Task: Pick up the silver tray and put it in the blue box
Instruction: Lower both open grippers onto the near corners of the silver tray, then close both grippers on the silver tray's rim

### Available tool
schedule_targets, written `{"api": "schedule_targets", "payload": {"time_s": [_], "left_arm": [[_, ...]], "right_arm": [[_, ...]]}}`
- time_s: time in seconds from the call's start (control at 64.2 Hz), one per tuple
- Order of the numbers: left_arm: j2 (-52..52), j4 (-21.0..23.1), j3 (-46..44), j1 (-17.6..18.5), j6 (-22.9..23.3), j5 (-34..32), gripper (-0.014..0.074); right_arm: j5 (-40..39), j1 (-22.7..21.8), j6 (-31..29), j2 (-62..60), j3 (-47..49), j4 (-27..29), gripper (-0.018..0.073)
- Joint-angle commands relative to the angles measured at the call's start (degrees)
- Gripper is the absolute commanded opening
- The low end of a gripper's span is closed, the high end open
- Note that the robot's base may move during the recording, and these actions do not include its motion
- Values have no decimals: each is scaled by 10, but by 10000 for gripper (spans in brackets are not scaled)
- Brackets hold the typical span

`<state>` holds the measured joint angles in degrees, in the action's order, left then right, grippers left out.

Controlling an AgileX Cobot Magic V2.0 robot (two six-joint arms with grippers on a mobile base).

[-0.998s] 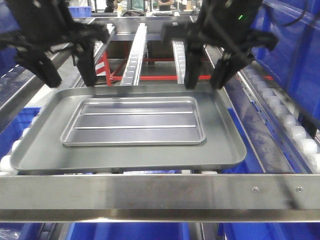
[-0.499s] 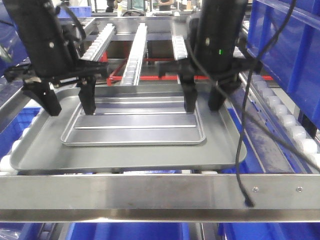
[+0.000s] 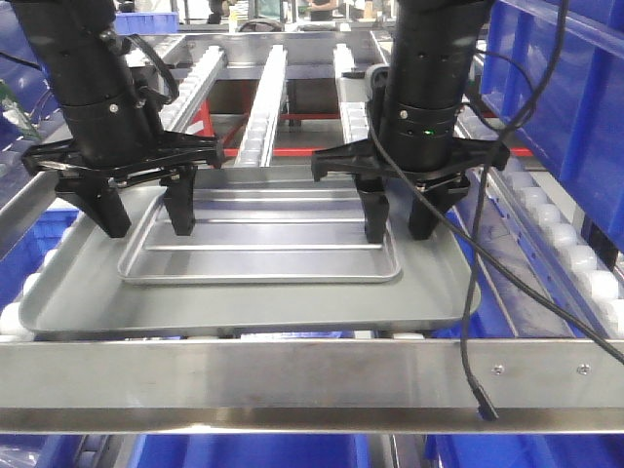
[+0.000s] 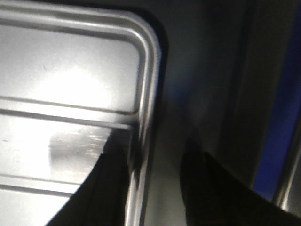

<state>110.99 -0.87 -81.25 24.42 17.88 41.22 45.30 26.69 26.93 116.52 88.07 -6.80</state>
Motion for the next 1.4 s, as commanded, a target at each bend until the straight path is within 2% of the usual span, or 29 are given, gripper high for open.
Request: {"api": "schedule_targets", "payload": {"time_s": [0.0, 0.265, 0.748, 0.888, 1.044, 1.076, 1.216, 1.387], "left_arm": [[-28, 0, -18, -2, 6, -19, 328], [-26, 0, -18, -2, 6, -19, 282], [-4, 1, -18, -2, 6, -4, 277], [-4, 1, -18, -2, 6, -4, 172], [-4, 1, -18, -2, 6, -5, -74], [-4, 0, -18, -2, 6, -6, -116], [-6, -1, -20, -2, 6, -2, -97], [-30, -2, -26, -2, 6, 37, -97]], "right_arm": [[-16, -3, 0, -26, 16, -8, 393], [-16, -3, 0, -26, 16, -8, 393], [-16, -3, 0, -26, 16, -8, 389], [-16, -3, 0, -26, 16, -8, 259], [-14, -3, 0, -26, 16, -8, 41], [-14, -3, 0, -26, 16, -8, 49], [-9, -3, 0, -26, 19, -9, 57], [51, -1, -3, -44, 40, -10, 57]]}}
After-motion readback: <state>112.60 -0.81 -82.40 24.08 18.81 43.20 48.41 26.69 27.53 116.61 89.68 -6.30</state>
